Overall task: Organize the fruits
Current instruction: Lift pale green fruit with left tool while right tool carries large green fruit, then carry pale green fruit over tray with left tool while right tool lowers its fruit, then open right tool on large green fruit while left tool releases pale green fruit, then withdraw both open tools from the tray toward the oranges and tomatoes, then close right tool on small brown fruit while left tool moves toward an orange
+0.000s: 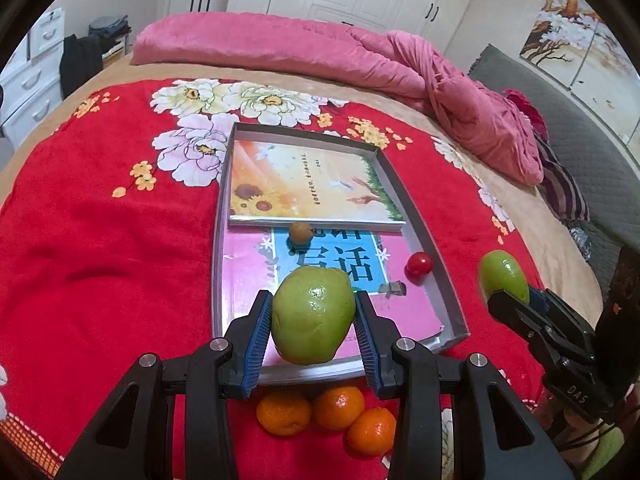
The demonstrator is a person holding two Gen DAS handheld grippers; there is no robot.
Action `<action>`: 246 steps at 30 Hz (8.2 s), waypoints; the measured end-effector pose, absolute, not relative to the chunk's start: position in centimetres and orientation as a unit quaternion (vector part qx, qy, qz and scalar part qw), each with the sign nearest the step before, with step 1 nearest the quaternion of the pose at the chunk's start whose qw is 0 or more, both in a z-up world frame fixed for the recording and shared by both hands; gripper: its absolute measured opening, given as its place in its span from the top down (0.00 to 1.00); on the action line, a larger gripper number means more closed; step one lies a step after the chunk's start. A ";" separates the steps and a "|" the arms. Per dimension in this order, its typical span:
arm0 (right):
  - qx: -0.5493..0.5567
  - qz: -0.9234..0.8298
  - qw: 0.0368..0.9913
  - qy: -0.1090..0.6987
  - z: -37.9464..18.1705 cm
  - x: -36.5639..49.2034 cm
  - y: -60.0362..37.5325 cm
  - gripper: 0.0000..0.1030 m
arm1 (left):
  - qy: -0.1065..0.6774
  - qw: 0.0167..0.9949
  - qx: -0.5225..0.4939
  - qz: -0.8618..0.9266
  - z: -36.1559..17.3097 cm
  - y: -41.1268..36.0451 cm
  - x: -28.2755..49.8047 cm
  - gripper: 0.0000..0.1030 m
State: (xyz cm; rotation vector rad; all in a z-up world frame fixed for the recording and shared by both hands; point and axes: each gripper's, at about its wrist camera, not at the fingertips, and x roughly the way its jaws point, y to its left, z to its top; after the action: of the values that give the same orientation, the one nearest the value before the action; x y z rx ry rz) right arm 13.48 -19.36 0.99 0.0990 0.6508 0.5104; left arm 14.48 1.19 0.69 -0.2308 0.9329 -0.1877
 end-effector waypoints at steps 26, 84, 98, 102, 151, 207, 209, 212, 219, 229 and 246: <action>0.014 0.232 0.907 0.350 -1.0 16.0 -18.4 0.58 | 0.467 0.878 -0.077 -0.077 -2.4 0.1 15.4 0.59; -0.055 0.226 0.886 0.400 -4.7 16.0 -15.6 0.57 | 0.486 0.870 -0.053 -0.069 -4.6 -0.3 15.3 0.59; -0.071 0.234 0.887 0.391 -4.3 15.4 -14.8 0.50 | 0.485 0.870 -0.056 -0.068 -4.6 -0.3 15.3 0.59; -0.069 0.229 0.890 0.388 -4.1 15.4 -15.0 0.48 | 0.486 0.869 -0.057 -0.069 -4.6 -0.3 15.3 0.59; -0.030 0.196 0.929 0.313 -0.2 14.3 -17.4 0.12 | 0.448 0.888 -0.072 -0.078 -0.2 0.4 13.5 0.29; -0.034 0.206 0.913 0.351 0.4 9.1 -17.3 0.02 | 0.451 0.879 -0.092 -0.127 2.0 0.5 9.5 0.21; -0.034 0.206 0.911 0.357 0.3 9.0 -17.3 0.02 | 0.453 0.877 -0.091 -0.129 2.0 0.3 9.4 0.21; -0.030 0.208 0.908 0.362 0.2 8.7 -17.4 0.02 | 0.455 0.877 -0.087 -0.132 1.9 0.0 9.3 0.21; -0.024 0.213 0.901 0.377 -0.2 8.0 -17.3 0.02 | 0.460 0.873 -0.079 -0.140 1.5 -0.7 9.0 0.21; -0.039 0.205 0.889 0.407 -1.5 7.4 -16.9 0.02 | 0.473 0.866 -0.073 -0.143 0.9 -1.0 8.7 0.21; -0.050 0.218 0.864 0.452 -3.4 7.7 -16.6 0.36 | 0.506 0.847 -0.057 -0.150 -0.8 -1.9 8.1 0.21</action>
State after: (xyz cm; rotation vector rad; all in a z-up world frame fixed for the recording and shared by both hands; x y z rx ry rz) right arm 7.69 -16.63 -3.39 -0.1051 0.9469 0.4578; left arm 8.07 -1.89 -0.80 -0.1200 1.0676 -0.3169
